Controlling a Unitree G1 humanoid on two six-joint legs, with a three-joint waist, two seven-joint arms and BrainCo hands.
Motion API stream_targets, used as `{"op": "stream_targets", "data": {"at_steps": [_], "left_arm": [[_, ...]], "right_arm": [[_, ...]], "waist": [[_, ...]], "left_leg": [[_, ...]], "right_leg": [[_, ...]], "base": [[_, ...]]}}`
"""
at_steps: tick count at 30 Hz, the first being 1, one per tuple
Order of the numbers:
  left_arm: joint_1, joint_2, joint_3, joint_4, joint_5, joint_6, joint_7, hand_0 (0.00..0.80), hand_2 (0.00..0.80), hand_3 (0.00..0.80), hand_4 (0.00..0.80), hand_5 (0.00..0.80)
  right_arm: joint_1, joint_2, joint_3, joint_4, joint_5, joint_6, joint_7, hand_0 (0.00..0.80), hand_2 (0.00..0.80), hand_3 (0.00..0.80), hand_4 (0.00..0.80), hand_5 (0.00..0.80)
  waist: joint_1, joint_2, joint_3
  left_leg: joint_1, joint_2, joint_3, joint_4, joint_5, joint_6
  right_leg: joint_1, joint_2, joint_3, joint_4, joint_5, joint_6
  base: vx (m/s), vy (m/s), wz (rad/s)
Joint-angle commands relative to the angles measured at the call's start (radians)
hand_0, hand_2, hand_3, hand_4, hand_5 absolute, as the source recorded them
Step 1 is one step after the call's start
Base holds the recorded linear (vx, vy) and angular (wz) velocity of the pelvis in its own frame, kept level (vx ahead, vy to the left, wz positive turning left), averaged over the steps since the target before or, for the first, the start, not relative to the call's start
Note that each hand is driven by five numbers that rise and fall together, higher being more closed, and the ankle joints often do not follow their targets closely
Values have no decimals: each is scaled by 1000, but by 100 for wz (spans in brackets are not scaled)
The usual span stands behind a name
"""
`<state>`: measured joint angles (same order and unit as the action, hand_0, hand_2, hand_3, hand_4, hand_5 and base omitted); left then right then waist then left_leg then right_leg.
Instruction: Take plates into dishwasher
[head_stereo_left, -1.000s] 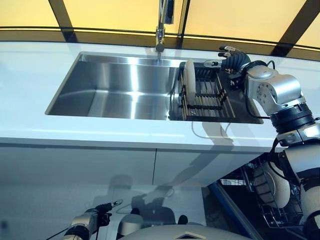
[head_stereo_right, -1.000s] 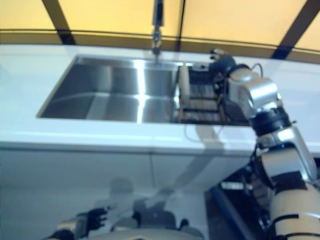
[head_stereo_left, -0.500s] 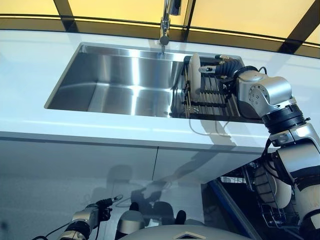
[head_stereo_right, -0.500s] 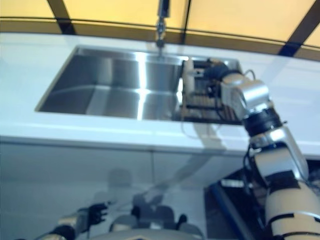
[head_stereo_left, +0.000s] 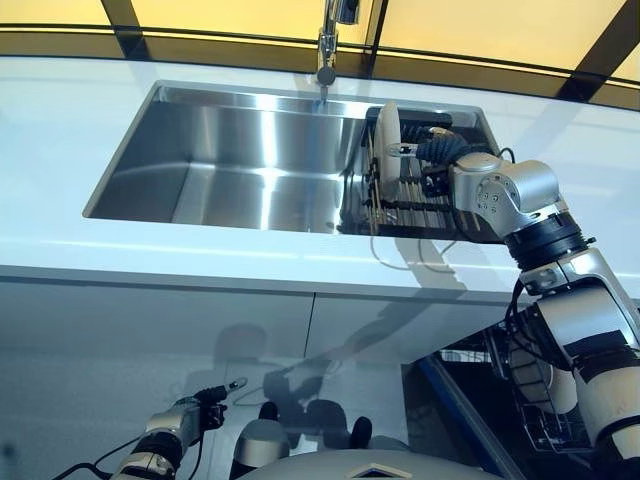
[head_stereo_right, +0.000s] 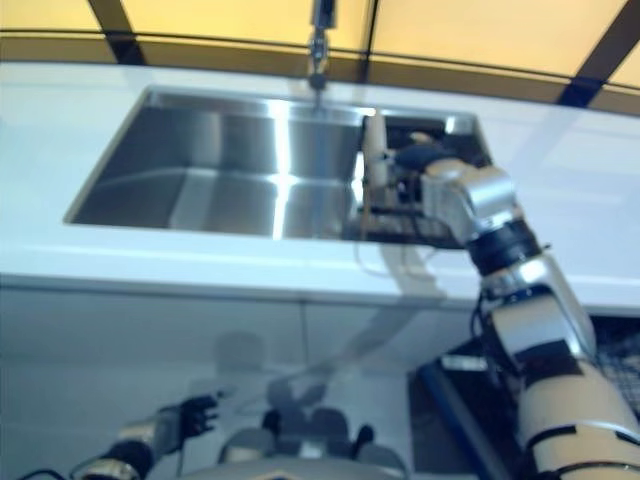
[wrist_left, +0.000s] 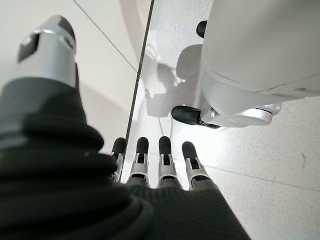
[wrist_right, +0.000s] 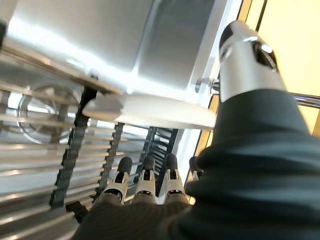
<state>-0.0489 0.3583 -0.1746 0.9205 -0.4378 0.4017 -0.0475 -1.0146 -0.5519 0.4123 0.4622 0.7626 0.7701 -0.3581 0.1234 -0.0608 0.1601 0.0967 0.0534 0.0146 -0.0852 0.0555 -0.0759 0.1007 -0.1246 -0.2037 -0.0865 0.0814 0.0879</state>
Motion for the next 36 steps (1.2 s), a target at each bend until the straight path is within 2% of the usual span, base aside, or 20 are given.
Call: {"op": "stream_targets", "data": {"at_steps": [1,18,34,36], "left_arm": [[-79,21,-49,19,-40,1,17,0,0,0,0,0],[-94,11,-45,-12,-98,-30,66,0,0,0,0,0],[-127,11,-47,-54,-198,8,153,0,0,0,0,0],[-139,-25,-67,-25,-227,-33,162,0,0,0,0,0]], "right_arm": [[-50,-22,13,-5,22,-45,-43,0,0,0,0,0],[-42,12,22,-20,-14,-47,-48,0,0,0,0,0],[-93,1,38,50,-7,-39,-107,0,0,0,0,0],[-77,0,26,46,-7,-48,-112,0,0,0,0,0]], "waist": [[14,-16,-4],[21,-16,6],[41,-17,42],[43,-34,51]], "left_leg": [[7,-52,10,0,-52,67],[0,-51,3,3,-49,71],[-52,-39,-10,6,-28,62],[-64,-34,-11,11,-31,64]], "right_leg": [[-6,-48,-3,49,-1,66],[-16,-49,-1,61,2,70],[-38,-46,-13,58,-1,64],[-48,-42,-14,65,-3,64]], "base": [[0,0,0],[15,3,0],[17,10,3],[-10,-93,7]]}}
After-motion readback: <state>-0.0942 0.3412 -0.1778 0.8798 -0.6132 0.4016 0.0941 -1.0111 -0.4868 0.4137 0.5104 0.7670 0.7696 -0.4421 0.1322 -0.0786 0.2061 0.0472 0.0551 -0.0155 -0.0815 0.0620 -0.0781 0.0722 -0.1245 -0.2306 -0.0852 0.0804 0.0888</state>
